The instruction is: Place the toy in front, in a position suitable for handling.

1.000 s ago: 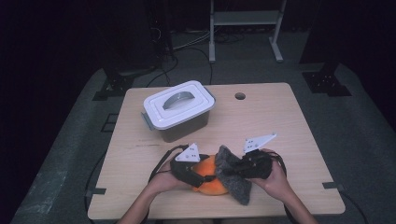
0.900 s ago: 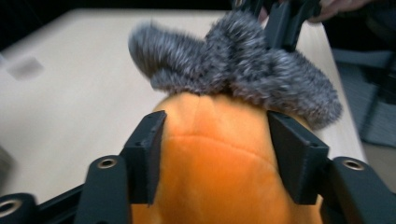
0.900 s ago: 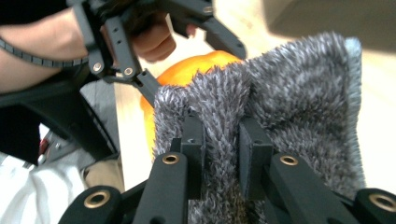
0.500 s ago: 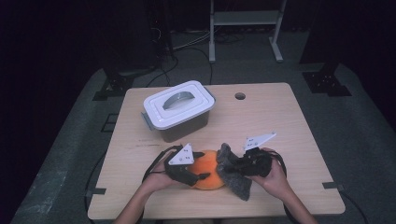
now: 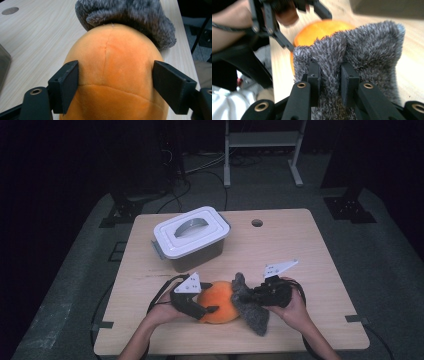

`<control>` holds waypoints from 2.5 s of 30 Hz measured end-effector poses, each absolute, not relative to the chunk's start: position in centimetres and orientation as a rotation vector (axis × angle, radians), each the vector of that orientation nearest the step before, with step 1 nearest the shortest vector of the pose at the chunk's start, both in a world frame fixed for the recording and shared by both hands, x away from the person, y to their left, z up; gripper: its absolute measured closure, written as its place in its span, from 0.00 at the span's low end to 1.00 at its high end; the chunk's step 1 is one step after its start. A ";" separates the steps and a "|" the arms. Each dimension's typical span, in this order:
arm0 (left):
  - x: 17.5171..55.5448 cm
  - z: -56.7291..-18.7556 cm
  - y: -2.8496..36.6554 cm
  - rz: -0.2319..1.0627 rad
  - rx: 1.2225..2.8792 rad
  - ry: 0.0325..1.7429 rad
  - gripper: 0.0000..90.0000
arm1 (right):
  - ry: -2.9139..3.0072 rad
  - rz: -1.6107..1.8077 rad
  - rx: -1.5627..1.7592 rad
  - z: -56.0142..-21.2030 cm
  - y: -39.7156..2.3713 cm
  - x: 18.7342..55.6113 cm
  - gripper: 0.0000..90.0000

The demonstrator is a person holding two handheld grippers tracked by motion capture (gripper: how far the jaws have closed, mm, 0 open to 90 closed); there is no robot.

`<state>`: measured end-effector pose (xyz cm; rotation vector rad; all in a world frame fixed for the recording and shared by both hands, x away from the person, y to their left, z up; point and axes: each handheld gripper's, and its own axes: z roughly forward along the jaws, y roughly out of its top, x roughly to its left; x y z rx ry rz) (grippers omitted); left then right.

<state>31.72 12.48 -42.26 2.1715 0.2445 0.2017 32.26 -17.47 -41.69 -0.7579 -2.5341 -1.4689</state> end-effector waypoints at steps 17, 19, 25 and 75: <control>32.5 -42.7 11.7 0.111 2.154 0.388 0.27 | -2.560 -1.400 -0.829 -42.4 -19.4 31.8 0.82; 32.3 -42.8 11.6 0.118 2.142 0.352 0.34 | -2.533 -1.472 -0.835 -41.6 -19.9 31.8 0.82; 31.5 -42.9 10.2 0.102 2.139 0.222 0.38 | -2.493 -1.570 -0.791 -40.3 -19.0 31.6 0.82; 30.7 -42.2 9.2 0.174 2.128 0.217 0.42 | -2.487 -1.560 -0.777 -39.8 -18.8 31.4 0.82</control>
